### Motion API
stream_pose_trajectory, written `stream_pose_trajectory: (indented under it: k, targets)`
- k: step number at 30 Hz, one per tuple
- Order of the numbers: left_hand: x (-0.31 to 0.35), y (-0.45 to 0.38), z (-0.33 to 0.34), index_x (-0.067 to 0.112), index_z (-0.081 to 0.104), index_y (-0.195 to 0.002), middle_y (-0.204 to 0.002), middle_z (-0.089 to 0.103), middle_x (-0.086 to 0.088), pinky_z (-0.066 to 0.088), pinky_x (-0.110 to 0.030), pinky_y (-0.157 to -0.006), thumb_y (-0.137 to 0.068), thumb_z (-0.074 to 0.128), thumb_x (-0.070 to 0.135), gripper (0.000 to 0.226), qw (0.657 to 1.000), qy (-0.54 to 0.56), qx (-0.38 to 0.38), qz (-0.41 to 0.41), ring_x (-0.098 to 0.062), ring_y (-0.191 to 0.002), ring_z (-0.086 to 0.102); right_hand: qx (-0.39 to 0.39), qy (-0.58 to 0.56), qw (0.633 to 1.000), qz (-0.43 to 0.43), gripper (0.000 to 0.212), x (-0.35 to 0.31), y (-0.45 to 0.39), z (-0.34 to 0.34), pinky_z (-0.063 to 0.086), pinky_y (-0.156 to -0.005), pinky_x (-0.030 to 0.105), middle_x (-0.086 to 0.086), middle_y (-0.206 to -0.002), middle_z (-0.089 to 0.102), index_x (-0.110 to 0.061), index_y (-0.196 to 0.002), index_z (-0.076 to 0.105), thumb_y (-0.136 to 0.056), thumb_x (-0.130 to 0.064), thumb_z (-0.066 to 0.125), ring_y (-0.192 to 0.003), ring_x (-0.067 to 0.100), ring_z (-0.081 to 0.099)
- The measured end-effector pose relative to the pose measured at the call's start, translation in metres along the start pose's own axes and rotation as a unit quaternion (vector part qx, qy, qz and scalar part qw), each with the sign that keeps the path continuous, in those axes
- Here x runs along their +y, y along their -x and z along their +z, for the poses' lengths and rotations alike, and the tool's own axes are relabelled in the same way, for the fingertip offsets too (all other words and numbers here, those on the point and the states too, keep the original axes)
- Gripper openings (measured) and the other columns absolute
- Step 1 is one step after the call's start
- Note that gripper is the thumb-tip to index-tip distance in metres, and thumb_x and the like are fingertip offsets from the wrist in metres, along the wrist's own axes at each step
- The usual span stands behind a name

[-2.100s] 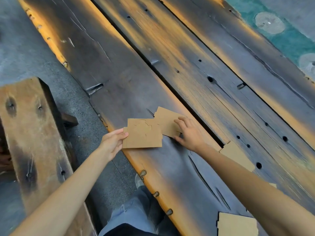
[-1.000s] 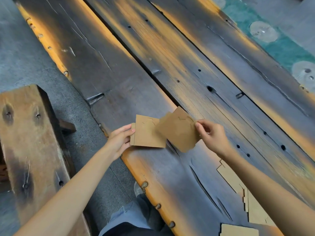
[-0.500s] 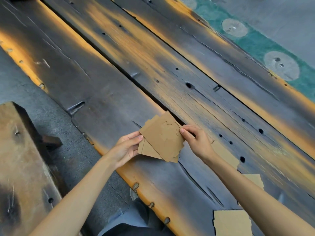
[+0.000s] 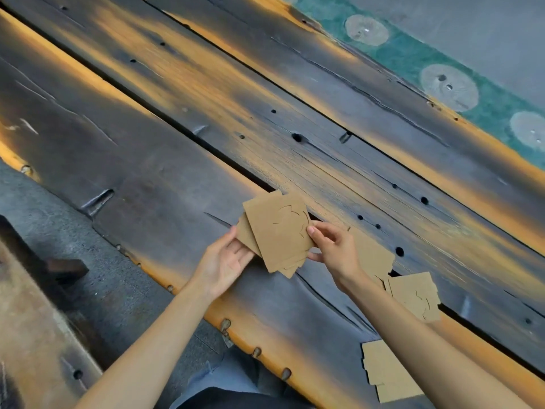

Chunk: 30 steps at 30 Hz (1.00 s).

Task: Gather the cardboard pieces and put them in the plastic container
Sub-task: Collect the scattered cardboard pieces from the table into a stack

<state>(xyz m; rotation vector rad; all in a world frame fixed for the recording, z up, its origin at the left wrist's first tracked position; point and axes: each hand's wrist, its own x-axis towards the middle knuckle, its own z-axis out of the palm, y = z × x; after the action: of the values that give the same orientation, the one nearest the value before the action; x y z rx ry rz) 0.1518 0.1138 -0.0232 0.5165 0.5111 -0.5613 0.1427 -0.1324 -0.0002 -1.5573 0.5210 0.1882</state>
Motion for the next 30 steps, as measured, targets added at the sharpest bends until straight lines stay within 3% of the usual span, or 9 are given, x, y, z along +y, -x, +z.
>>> stream_pose_trajectory:
  k: [3,7,11,17,22,25,28,30]
  targets:
    - [-0.022,-0.002,0.003,0.010,0.059,-0.130,-0.137,0.063,-0.021,0.057,-0.047,-0.098,-0.098,0.059,0.010,0.032,0.995,-0.100,0.023,-0.001,-0.036,-0.127,0.062,0.033,-0.002,0.999,0.008,0.016,0.007,0.003,-0.004,0.062,-0.063,0.028,-0.003,-0.099,0.079,-0.019,-0.107,0.079,-0.098,-0.016,0.065,-0.096,0.014,0.075]
    - [-0.038,-0.007,0.009,0.009,0.060,-0.130,-0.131,0.070,-0.017,0.059,-0.043,-0.095,-0.097,0.061,0.003,0.033,0.990,-0.121,0.060,0.027,-0.030,-0.116,0.071,0.049,0.029,0.998,0.019,0.016,0.016,0.009,-0.011,0.062,-0.064,0.027,-0.001,-0.109,0.077,-0.027,-0.104,0.079,-0.097,-0.018,0.067,-0.100,0.015,0.074]
    - [-0.044,-0.013,0.014,0.012,0.064,-0.125,-0.120,0.076,-0.014,0.063,-0.035,-0.083,-0.094,0.066,0.001,0.033,0.983,-0.169,0.066,0.033,-0.027,-0.111,0.073,0.078,0.044,0.995,0.034,0.020,0.023,0.015,-0.018,0.063,-0.067,0.029,0.001,-0.116,0.075,-0.017,-0.114,0.078,-0.096,-0.020,0.069,-0.105,0.017,0.072]
    - [-0.052,-0.020,0.015,0.008,0.063,-0.126,-0.118,0.076,-0.017,0.063,-0.034,-0.080,-0.093,0.064,-0.005,0.036,0.978,-0.197,0.067,0.009,-0.029,-0.110,0.073,0.109,0.027,0.992,0.054,0.028,0.037,0.023,-0.029,0.061,-0.061,0.027,0.003,-0.118,0.075,-0.014,-0.120,0.076,-0.094,-0.022,0.072,-0.101,0.018,0.073]
    - [-0.071,-0.025,0.022,0.006,0.065,-0.124,-0.116,0.077,-0.015,0.063,-0.033,-0.080,-0.093,0.063,-0.007,0.034,0.974,-0.215,0.076,0.003,-0.029,-0.108,0.074,0.114,0.042,0.991,0.062,0.039,0.048,0.020,-0.050,0.065,-0.069,0.045,0.012,-0.104,0.075,-0.021,-0.132,0.067,-0.094,-0.021,0.072,-0.087,0.025,0.075]
    - [-0.085,-0.026,0.030,0.006,0.065,-0.123,-0.114,0.078,-0.015,0.064,-0.033,-0.079,-0.093,0.062,-0.008,0.033,0.973,-0.212,0.089,0.008,-0.028,-0.107,0.075,0.083,0.055,0.994,0.054,0.036,0.054,0.013,-0.072,0.065,-0.067,0.037,0.010,-0.102,0.074,-0.024,-0.133,0.065,-0.097,-0.027,0.067,-0.090,0.022,0.073]
    - [-0.094,-0.030,0.036,0.005,0.064,-0.125,-0.115,0.077,-0.016,0.064,-0.033,-0.079,-0.093,0.061,-0.008,0.034,0.972,-0.210,0.107,0.014,-0.028,-0.107,0.075,0.064,0.161,0.985,0.025,0.034,0.055,-0.007,-0.106,0.060,-0.086,0.035,-0.002,-0.109,0.073,-0.017,-0.129,0.066,-0.100,-0.034,0.060,-0.101,0.014,0.069]
    - [-0.100,-0.035,0.040,0.005,0.064,-0.125,-0.115,0.077,-0.015,0.064,-0.033,-0.078,-0.094,0.061,-0.009,0.034,0.971,-0.210,0.114,0.016,-0.028,-0.107,0.075,0.069,0.297,0.952,0.013,0.044,0.057,-0.027,-0.135,0.050,-0.098,0.035,0.002,-0.122,0.066,-0.013,-0.134,0.060,-0.097,-0.035,0.065,-0.119,0.020,0.061]
